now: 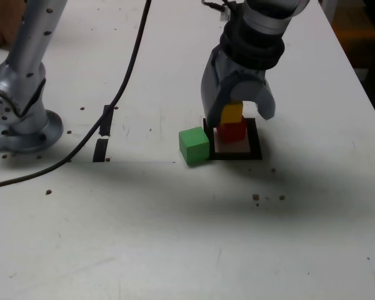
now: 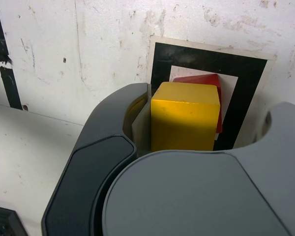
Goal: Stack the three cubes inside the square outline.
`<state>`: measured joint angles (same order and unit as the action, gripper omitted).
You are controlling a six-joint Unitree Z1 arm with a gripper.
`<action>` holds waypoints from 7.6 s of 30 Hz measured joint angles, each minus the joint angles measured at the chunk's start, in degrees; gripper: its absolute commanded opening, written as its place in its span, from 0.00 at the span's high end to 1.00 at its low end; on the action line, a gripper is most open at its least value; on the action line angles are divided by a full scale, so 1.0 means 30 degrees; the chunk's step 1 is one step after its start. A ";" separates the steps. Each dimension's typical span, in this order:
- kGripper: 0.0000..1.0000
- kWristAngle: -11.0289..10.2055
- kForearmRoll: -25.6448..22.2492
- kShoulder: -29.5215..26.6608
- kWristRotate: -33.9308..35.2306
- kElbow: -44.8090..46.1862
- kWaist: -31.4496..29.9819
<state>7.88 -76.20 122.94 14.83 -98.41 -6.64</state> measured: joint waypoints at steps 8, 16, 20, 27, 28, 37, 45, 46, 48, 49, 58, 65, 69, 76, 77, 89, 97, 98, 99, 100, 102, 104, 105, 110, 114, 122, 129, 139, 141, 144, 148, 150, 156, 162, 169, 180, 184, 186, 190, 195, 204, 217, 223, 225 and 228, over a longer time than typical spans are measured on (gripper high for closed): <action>0.00 -0.0176 0.0004 -0.1231 0.0143 0.0335 -0.0325; 0.00 -0.0320 0.0003 -0.3563 0.0304 0.1631 -0.1132; 0.00 -0.0279 0.0007 -0.5188 0.0468 0.3274 -0.1629; 0.01 -0.0064 0.2769 -0.7112 0.1251 0.7664 -0.3081; 0.01 0.0071 0.3285 -0.7209 0.1312 0.8290 -0.3261; 0.02 0.1123 0.5013 -0.5448 0.1535 0.9263 -0.4631; 0.02 0.1022 0.5859 -0.4151 0.1532 0.8986 -0.4195; 0.02 0.0984 0.5860 -0.4124 0.1521 0.8978 -0.4082; 0.03 0.0953 0.5944 -0.4002 0.1444 0.8995 -0.3848; 0.03 0.0952 0.6001 -0.3893 0.1404 0.9032 -0.3761; 0.04 0.1124 0.6082 -0.3504 0.1296 0.9440 -0.3639; 0.15 0.1169 0.6021 -0.3475 0.1292 0.9459 -0.3474; 0.18 0.1248 0.6004 -0.3234 0.1256 0.9238 -0.3417; 0.28 0.1260 0.6024 -0.2756 0.1097 0.8718 -0.3210; 0.29 0.1260 0.6022 -0.2719 0.1098 0.8675 -0.3177; 0.44 0.1153 0.4642 -0.2386 0.1307 0.8070 -0.3039; 0.60 0.0917 0.4275 -0.2249 0.1527 0.7876 -0.2993; 0.62 0.0916 0.4301 -0.2249 0.1526 0.7876 -0.2976; 0.63 0.0916 0.4337 -0.2249 0.1525 0.7876 -0.2961; 0.65 0.0916 0.4365 -0.2249 0.1525 0.7876 -0.2951; 0.68 0.0916 0.4502 -0.2249 0.1525 0.7885 -0.2922; 0.71 0.0916 0.4529 -0.2250 0.1524 0.7907 -0.2916; 0.73 0.0916 0.4541 -0.2254 0.1525 0.7933 -0.2915; 0.79 0.0739 0.4539 -0.2796 0.1282 0.8200 -0.2915; 0.81 0.0449 0.3945 -0.3525 0.1122 0.8264 -0.2900; 0.81 -0.0501 -0.0796 -0.4957 0.0757 0.5945 -0.1949; 0.81 -0.0464 -0.4875 -0.5056 0.0407 0.1942 -0.0747; 0.81 0.0117 -0.5324 -0.2109 0.0465 -0.3574 -0.0605; 0.81 0.0119 -0.5328 -0.1491 0.0480 -0.3959 -0.0597; 0.81 0.0104 -0.5328 -0.0969 0.0479 -0.4201 -0.0562; 0.81 0.0091 -0.5328 -0.0603 0.0479 -0.4185 -0.0357; 0.81 0.0141 -0.5328 -0.0551 0.0476 -0.4060 -0.0286; 0.81 0.0178 -0.5312 -0.0429 0.0360 -0.4307 0.0081; 0.81 0.0180 -0.5275 0.0076 0.0316 -0.4630 0.0149; 0.79 0.0139 -0.5259 0.0413 0.0099 -0.4833 0.0255; 0.44 0.0141 -0.5187 0.0719 0.0119 -0.5024 0.0273; 0.06 0.0141 -0.5165 0.0849 0.0157 -0.5047 0.0273; 0.01 0.0142 -0.5148 0.0856 0.0308 -0.5047 0.0273; 0.00 0.0148 -0.5149 0.0856 0.0484 -0.5047 0.0274; 0.00 0.0019 -0.5174 0.0801 0.0503 -0.5097 0.0273; 0.00 0.0202 -0.5198 -0.1378 0.0550 -0.4602 0.0273; 0.00 0.0078 -0.3852 -0.6181 -0.0327 0.0257 0.0274; 0.00 -0.0467 -0.0030 -0.8957 -0.1288 0.4274 0.0273; 0.00 -0.0565 0.1421 -0.9972 -0.1541 0.5691 0.0274; 0.01 -0.0536 0.3422 -1.1416 -0.1952 0.7789 0.0273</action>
<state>6.28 -65.93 88.69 8.97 -75.05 -5.82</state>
